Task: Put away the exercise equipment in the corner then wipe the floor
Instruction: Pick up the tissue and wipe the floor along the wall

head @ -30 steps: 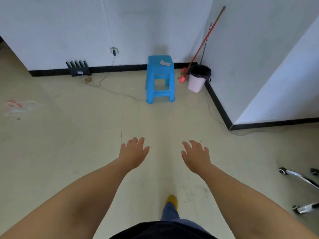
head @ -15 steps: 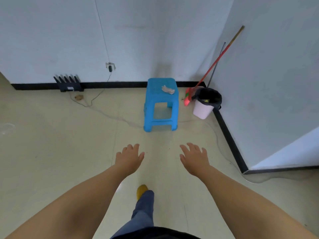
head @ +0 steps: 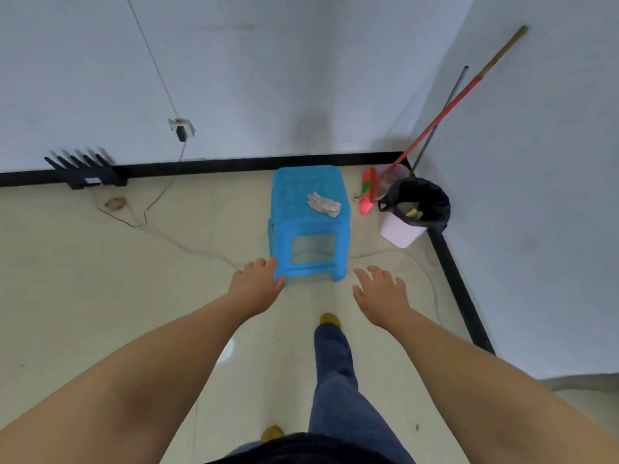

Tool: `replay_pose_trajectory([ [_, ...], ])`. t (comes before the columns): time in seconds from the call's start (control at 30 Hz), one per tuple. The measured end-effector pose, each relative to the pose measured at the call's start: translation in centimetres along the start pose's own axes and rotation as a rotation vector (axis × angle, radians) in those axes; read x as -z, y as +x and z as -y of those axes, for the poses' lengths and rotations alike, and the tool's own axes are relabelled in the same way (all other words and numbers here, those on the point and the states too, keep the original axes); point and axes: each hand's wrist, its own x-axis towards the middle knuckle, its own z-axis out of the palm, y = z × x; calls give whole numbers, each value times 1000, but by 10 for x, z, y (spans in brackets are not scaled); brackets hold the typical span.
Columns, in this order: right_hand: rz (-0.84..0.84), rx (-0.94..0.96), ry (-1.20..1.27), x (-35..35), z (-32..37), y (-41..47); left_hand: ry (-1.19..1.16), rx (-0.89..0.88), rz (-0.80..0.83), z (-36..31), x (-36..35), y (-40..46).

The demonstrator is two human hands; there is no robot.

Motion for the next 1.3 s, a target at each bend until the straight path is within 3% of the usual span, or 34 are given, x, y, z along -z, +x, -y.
replay_pose_trajectory([
  [0.27,123,121,-19,32,-33,190,-146,127,83,-22,-9,158],
  [0.5,251,213,18,4,-32,352,-171,163,123,-12,-46,279],
  [0.67,57,297,143,-46,-19,440,-22,79,112,9,-92,365],
  [0.8,12,360,103,-100,-19,462,63,27,125,20,-139,389],
  [0.93,-147,364,130,-123,-22,463,98,4,74,24,-159,386],
  [1.2,104,238,223,-66,-13,466,52,-15,306,34,-104,389],
  [1.3,139,209,187,-36,3,445,-16,67,278,40,-70,367],
])
